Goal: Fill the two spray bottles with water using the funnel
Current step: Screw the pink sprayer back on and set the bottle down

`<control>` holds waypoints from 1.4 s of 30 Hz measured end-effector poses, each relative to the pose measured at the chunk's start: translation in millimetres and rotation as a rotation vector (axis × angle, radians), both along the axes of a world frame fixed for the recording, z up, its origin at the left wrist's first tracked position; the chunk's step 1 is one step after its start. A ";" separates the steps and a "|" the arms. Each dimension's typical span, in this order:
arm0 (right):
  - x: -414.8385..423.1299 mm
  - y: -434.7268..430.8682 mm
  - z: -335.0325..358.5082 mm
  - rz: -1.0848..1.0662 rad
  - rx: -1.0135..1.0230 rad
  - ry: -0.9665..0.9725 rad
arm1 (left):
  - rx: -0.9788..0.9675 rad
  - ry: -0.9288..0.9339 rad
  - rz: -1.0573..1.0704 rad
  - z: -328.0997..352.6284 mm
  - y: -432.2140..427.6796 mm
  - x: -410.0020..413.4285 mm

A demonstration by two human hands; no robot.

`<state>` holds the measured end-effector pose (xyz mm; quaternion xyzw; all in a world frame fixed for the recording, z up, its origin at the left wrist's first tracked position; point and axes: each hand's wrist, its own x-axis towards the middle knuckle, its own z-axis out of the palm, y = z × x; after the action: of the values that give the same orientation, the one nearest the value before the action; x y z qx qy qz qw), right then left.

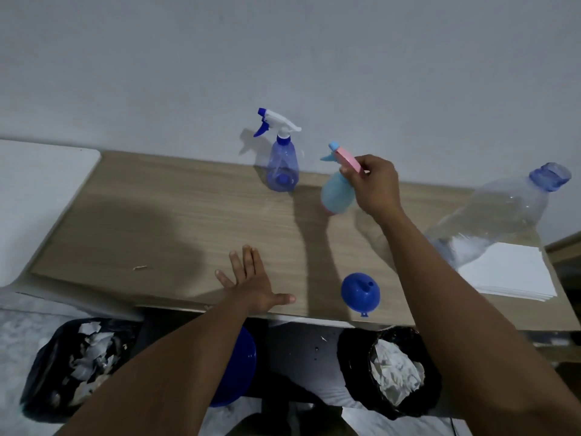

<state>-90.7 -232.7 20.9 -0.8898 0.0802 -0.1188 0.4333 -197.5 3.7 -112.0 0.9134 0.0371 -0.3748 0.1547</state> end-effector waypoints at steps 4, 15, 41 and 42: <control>49.7 -0.7 -3.4 0.036 -0.086 0.047 | 0.007 0.022 -0.017 0.2 -0.4 2.1; 117.7 12.5 -15.5 0.116 -0.150 0.119 | 0.046 0.045 0.030 -1.9 -5.7 5.9; -169.2 -46.8 -107.6 -0.147 0.049 0.256 | 0.015 -0.189 0.011 -8.0 -18.2 -19.2; -182.1 -54.0 -113.5 -0.193 0.067 0.250 | 0.027 -0.223 0.011 -7.9 -25.3 -24.4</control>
<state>-272.8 -286.7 -92.6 -0.8710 0.2224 -0.0454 0.4358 -221.8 -21.6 -119.9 0.9512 0.0296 -0.2694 0.1473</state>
